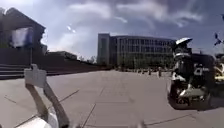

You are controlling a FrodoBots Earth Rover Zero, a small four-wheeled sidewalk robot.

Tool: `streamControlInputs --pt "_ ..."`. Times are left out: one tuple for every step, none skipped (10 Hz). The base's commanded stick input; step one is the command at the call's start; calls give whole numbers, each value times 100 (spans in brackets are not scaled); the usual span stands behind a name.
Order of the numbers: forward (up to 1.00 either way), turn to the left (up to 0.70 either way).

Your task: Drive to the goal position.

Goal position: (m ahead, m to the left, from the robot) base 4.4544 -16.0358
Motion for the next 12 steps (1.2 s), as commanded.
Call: streamControlInputs --pt "70 -4" --pt "70 -8" --pt "70 -8" --pt "70 -8" --pt "70 -8" --pt "70 -8" --pt "70 -8" --pt "70 -8" --pt "70 -8" --pt "70 -8" --pt "70 -8" --pt "70 -8"
